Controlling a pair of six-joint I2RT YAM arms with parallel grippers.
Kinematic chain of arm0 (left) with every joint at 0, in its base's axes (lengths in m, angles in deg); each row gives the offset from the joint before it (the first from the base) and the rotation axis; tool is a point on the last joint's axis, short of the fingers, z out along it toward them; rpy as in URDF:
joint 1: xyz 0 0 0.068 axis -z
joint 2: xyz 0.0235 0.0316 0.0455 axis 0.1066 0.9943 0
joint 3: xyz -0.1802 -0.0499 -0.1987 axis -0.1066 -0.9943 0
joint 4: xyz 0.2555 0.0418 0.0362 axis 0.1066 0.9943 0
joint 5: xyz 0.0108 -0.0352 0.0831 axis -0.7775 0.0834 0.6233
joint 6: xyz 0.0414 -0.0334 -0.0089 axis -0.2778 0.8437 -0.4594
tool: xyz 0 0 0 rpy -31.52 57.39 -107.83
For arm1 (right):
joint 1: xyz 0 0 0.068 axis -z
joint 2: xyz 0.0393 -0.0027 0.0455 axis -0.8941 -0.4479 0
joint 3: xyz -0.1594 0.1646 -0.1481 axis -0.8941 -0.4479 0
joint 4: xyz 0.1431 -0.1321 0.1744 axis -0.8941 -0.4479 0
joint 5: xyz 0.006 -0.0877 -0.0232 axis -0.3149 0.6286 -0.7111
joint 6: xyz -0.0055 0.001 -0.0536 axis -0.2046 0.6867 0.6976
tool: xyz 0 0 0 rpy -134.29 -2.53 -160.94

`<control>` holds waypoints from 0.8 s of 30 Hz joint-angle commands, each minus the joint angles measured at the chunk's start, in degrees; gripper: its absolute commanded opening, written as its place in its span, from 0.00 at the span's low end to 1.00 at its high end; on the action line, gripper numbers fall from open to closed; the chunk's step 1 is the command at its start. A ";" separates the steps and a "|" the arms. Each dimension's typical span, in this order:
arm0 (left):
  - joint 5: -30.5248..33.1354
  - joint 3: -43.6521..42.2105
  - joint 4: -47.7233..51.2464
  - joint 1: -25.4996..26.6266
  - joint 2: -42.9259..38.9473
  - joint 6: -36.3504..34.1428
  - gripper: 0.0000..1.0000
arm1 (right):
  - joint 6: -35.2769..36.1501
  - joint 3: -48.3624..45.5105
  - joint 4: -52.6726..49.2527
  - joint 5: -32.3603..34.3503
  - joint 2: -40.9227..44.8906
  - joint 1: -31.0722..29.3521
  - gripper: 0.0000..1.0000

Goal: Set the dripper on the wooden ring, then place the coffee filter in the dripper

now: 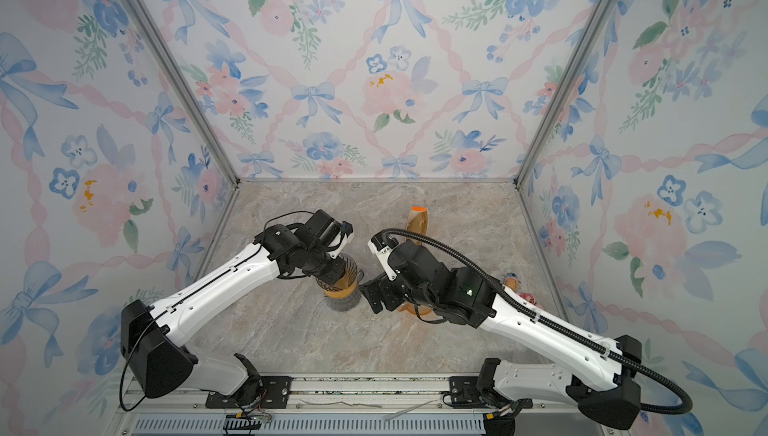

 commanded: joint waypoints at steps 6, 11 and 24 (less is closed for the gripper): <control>0.41 2.01 -0.51 0.45 -0.18 -1.58 0.40 | 2.99 1.73 -1.26 -1.37 0.01 -0.42 0.96; 0.54 2.10 -0.70 0.53 -0.36 -1.94 0.40 | 3.50 1.44 0.55 -1.46 0.98 -0.35 0.96; 1.22 0.27 -1.28 0.62 0.03 -1.86 0.40 | 4.00 3.39 -0.74 -1.21 0.43 -0.06 0.96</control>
